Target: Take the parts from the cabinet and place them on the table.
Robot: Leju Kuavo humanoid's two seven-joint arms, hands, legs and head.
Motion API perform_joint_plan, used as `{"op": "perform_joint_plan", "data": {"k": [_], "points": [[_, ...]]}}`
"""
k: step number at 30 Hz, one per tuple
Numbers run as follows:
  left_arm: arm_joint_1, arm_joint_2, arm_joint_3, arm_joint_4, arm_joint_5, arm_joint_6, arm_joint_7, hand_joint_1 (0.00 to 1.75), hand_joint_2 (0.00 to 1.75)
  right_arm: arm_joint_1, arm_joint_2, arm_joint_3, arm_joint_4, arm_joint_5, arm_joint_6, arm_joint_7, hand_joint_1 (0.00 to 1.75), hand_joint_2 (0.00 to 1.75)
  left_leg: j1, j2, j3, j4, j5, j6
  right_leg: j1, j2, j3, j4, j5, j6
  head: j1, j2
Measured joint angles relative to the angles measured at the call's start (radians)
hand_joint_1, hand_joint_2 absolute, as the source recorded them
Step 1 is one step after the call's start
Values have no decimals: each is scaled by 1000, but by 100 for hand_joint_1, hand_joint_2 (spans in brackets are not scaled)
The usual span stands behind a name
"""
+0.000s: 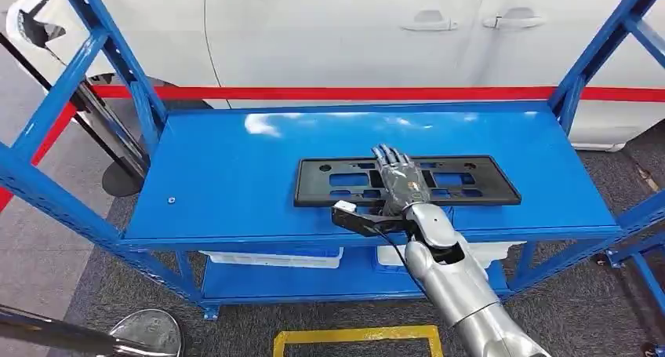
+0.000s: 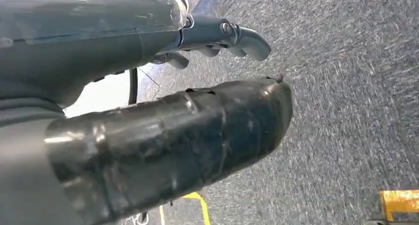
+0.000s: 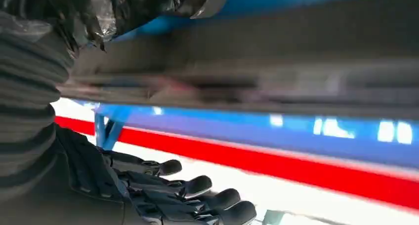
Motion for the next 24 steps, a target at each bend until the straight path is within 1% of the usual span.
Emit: {"op": "perform_joint_plan", "data": {"k": [1, 2, 3, 4, 5, 6, 7, 8, 9, 15, 16, 18, 19, 20, 24], "points": [[2, 0, 0, 0, 0, 1, 1, 0, 0, 0, 0, 0, 14, 0, 4, 0, 175, 175, 1, 0, -6, -13, 30, -1, 0, 1, 6, 1, -5, 1, 0, 0], [3, 0, 1, 0, 1, 1, 1, 0, 0, 0, 0, 0, 25, 0, 10, 3, 175, 175, 2, 0, 8, -67, 77, 0, 0, 2, 12, 3, -11, 3, 0, 0], [3, 0, 3, 0, 2, 2, -1, 0, 0, -4, 0, 0, 36, 3, 16, 12, 175, 175, 4, 1, 43, -159, 138, 2, -1, 3, 19, 6, -18, 5, 0, 0], [3, 0, 8, 0, 3, 2, -5, 0, 0, -8, 0, 0, 47, 5, 26, 26, 175, 175, 4, 1, 81, -252, 188, 5, -1, 3, 26, 9, -26, 9, 0, 0], [4, 1, 12, 0, 6, 3, -7, 0, 0, -11, 0, 0, 59, 6, 32, 35, 175, 175, 1, -1, 99, -285, 180, 9, 3, 4, 27, 11, -32, 16, 1, 0], [3, 1, 15, 0, 8, 3, -11, 0, 0, -14, 0, 0, 68, 7, 37, 39, 175, 175, -2, -3, 104, -304, 176, 13, 7, 6, 24, 17, -36, 23, 0, 0], [0, 0, 16, 0, 8, 3, -12, 0, 0, -15, -2, 0, 75, 7, 37, 39, 175, 175, -2, -2, 103, -303, 177, 15, 8, 5, 23, 14, -35, 25, 2, 0], [3, 0, 16, 0, 9, 3, -12, 0, 0, -17, -3, 0, 81, 8, 36, 39, 175, 175, 2, -1, 105, -306, 179, 13, 10, 5, 24, 17, -40, 10, 1, 0], [4, 0, 16, 0, 9, 3, -12, 0, 0, -20, -3, 0, 86, 9, 34, 39, 175, 175, -1, -1, 106, -306, 179, 14, 9, 6, 25, 16, -38, 4, 1, 0], [3, -1, 23, 0, 11, 10, -16, 0, 0, -35, -7, 0, 104, 17, 48, 58, 175, 175, -4, -1, 111, -306, 172, 25, 8, 6, 35, 2, -37, 7, 1, 0], [2, -1, 25, 0, 11, 10, -16, 0, 0, -34, -9, 0, 105, 18, 49, 61, 175, 175, -4, -1, 112, -306, 171, 26, 8, 6, 37, 1, -37, 9, 1, 0], [2, -1, 28, 0, 11, 8, -20, 0, 0, -34, -12, 0, 107, 21, 50, 63, 175, 175, -5, -1, 113, -306, 171, 27, 6, 6, 39, -2, -36, 26, 1, 0], [2, -1, 32, 0, 11, 2, -23, 0, 0, -34, -13, 0, 107, 23, 53, 63, 175, 175, -5, -1, 113, -306, 171, 28, 6, 6, 39, -3, -37, 28, 1, 0], [3, -1, 35, 0, 12, -2, -27, 0, 175, -34, -15, 0, 107, 23, 55, 64, 175, 175, -5, -1, 113, -306, 171, 28, 6, 6, 39, -3, -36, 29, 1, 0], [3, -5, 42, 0, 10, -5, -41, 0, 175, -21, -22, 0, 90, 24, 58, 64, 175, 175, -5, -2, 116, -305, 171, 29, 6, 5, 41, -3, -36, 33, 1, 0]]}}
